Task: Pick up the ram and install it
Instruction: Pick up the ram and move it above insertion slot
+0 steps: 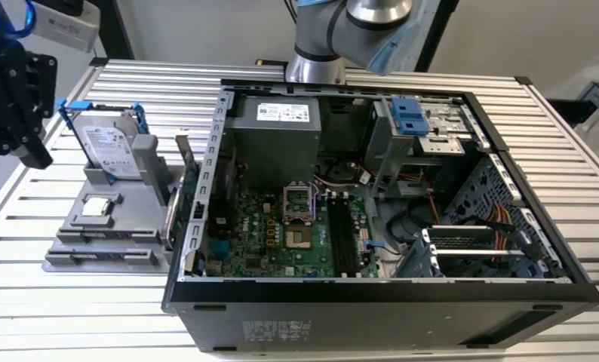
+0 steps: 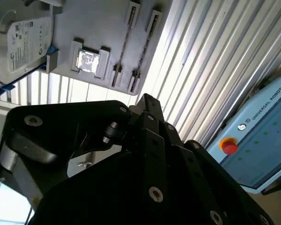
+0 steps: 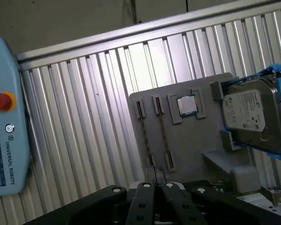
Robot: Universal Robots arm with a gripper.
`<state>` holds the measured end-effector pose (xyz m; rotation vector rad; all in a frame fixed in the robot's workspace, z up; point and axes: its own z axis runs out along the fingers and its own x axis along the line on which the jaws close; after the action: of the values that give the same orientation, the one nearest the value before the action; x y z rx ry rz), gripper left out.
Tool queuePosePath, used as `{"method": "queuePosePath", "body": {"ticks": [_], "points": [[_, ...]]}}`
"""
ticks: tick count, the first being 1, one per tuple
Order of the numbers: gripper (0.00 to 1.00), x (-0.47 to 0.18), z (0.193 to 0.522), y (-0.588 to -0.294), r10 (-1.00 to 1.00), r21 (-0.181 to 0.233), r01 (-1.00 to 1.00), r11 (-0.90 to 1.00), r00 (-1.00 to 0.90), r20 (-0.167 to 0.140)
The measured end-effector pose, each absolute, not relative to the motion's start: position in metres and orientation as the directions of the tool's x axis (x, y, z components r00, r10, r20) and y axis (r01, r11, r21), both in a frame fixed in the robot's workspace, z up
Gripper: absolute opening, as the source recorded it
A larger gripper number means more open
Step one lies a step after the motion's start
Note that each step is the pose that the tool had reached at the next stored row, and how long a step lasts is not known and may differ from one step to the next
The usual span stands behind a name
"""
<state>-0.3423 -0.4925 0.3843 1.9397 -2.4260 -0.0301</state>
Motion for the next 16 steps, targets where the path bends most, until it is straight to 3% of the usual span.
{"method": "queuePosePath", "body": {"ticks": [16], "points": [[0.0, -0.3423, 0.3834, -0.4925, -1.0, 0.032, -0.999, -0.01, 0.01, 0.009]]}}
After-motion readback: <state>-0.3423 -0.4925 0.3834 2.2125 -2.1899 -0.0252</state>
